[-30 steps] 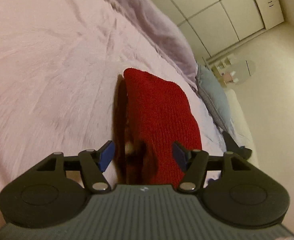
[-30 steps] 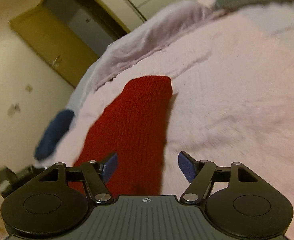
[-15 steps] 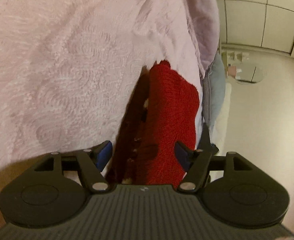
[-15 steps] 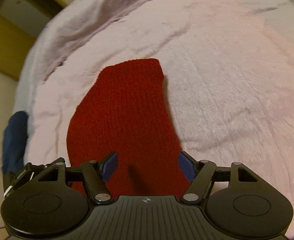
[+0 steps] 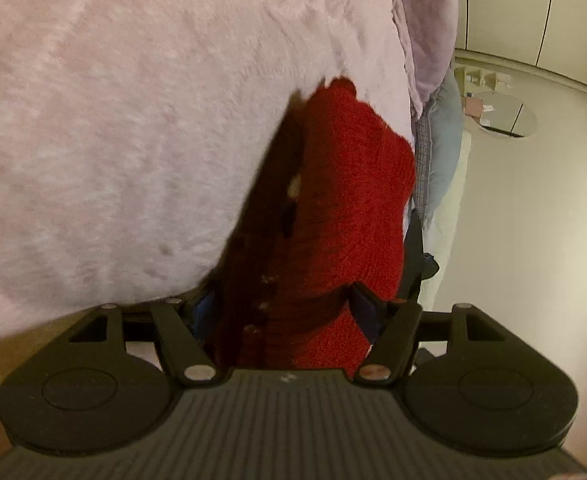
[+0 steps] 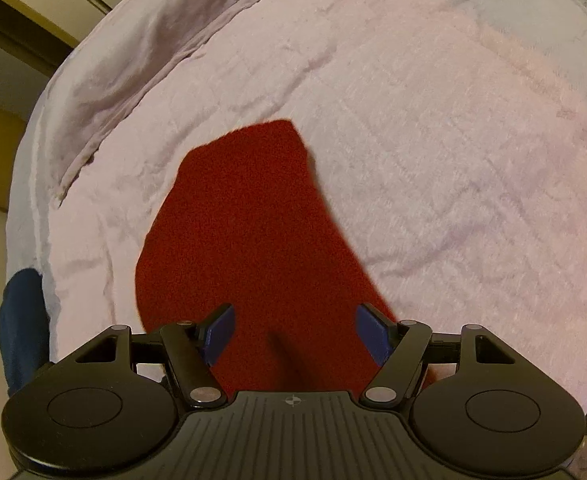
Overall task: Fold clothes
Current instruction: 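Lower the left tool onto the red sweater's end and grasp it, then grasp the folded red sweater with both tools from opposite ends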
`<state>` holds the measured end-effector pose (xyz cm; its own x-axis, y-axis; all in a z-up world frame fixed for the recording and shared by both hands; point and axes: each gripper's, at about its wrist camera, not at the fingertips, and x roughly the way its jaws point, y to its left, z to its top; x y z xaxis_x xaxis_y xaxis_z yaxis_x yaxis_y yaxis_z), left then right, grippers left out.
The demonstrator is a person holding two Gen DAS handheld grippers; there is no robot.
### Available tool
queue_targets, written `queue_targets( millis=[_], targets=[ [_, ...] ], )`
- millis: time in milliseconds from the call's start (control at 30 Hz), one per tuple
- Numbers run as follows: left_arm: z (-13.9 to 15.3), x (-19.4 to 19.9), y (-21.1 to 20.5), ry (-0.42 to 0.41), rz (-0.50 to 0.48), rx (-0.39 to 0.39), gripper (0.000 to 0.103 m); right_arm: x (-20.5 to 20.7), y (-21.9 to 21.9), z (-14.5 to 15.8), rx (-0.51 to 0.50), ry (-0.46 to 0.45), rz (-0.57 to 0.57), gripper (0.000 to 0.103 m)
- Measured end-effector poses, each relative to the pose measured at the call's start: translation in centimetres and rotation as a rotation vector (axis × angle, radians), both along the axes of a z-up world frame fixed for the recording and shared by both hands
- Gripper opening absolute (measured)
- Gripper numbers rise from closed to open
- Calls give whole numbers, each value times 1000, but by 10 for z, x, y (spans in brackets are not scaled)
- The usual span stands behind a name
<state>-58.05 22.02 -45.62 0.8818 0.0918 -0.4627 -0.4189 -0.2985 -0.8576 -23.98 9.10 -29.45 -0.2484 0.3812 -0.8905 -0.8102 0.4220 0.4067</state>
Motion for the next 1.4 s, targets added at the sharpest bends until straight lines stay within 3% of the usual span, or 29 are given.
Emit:
queue_targets(
  millis=[300, 467, 633, 767, 900, 1133, 1400],
  targets=[
    [1, 24, 3, 13, 28, 56, 66, 41, 13, -29, 40, 75, 24, 70],
    [16, 52, 6, 93, -18, 127, 66, 62, 12, -46, 85, 178, 49, 70],
    [3, 30, 1, 28, 30, 80, 56, 70, 12, -64, 135, 277, 143, 70],
    [6, 37, 5, 50, 1, 97, 55, 77, 16, -81, 140, 333, 173, 73],
    [5, 40, 9, 47, 7, 84, 54, 85, 19, -99, 153, 411, 155, 79],
    [4, 34, 2, 53, 19, 74, 54, 96, 27, -143, 150, 659, 63, 81],
    [1, 28, -9, 87, 50, 79, 53, 83, 49, -160, 155, 713, 117, 83]
  ],
)
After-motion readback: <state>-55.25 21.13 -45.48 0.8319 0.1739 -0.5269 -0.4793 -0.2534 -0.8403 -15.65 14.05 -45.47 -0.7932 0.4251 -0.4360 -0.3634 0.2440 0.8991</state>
